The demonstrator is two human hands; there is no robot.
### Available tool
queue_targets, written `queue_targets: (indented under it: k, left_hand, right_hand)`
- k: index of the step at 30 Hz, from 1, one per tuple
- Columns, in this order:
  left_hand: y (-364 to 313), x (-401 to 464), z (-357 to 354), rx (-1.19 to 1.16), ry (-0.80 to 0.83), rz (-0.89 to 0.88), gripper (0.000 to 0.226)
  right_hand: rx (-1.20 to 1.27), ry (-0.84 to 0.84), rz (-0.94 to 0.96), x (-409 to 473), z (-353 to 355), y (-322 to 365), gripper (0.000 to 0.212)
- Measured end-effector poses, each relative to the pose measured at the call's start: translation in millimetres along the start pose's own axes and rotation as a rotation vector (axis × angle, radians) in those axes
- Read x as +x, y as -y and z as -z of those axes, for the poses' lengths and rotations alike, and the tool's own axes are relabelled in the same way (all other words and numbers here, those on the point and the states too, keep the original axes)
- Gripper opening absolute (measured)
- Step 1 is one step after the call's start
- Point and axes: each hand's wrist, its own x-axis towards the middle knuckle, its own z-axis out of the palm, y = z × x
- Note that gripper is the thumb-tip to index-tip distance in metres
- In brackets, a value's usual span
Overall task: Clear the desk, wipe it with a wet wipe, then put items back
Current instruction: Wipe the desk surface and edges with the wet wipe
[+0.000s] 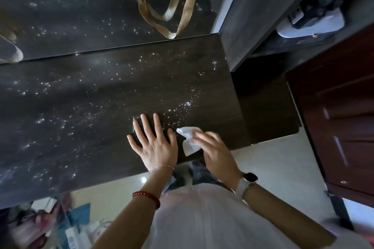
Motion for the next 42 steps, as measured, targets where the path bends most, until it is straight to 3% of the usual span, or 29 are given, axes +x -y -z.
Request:
queue_targets:
  k: [4,7,11,16,20,24,26,29,33,35,38,42]
  left_hand:
    - [0,-1,-2,-0.009,-0.011,-0.007,0.057]
    - [1,-1,-3,0.004,-0.014,-0.016,0.057]
    - [-1,0,-3,0.005,-0.032,-0.009,0.057]
    - [1,-2,-2,0.003,-0.032,-0.007,0.057]
    - [-1,0,-2,0.011,-0.032,-0.010,0.056]
    - [-1,-1,-5,0.026,-0.042,-0.015,0.055]
    - [-1,0,-5,0.031,-0.051,-0.013,0.055]
    - [-1,0,-5,0.040,-0.039,-0.011,0.056]
    - [-2,0,-3,0.040,-0.022,0.001,0.058]
    - [-2,1,1,0.024,-0.007,0.007,0.059]
    - [2,3,8,-0.032,0.048,0.002,0.060]
    - [11,15,20,-0.061,0.018,-0.009,0.062]
  right_hand:
    - [0.330,-0.218,-0.396,13,35,-6,0.020]
    - [0.242,-0.295,-0.586,26,53,-19,0.026]
    - [-0.088,-0.306,-0.484,29,54,-33,0.038]
    - [-0.438,-0.087,-0.250,31,38,-43,0.048]
    - [-0.461,0.023,-0.225,41,28,-50,0.053]
    - [-0.474,0.181,0.041,2,-7,-12,0.052]
    - [-0.478,0.204,0.074,-7,-7,-16,0.052]
    - [-0.525,0.037,-0.196,3,11,-48,0.052]
    - [-0.399,-0.154,-0.545,42,17,-51,0.060]
    - [-0.356,-0.122,-0.419,56,2,-28,0.059]
    - [-0.328,0.017,-0.026,43,-21,1,0.051]
    - [-0.229,0.050,0.093,29,-11,-17,0.051]
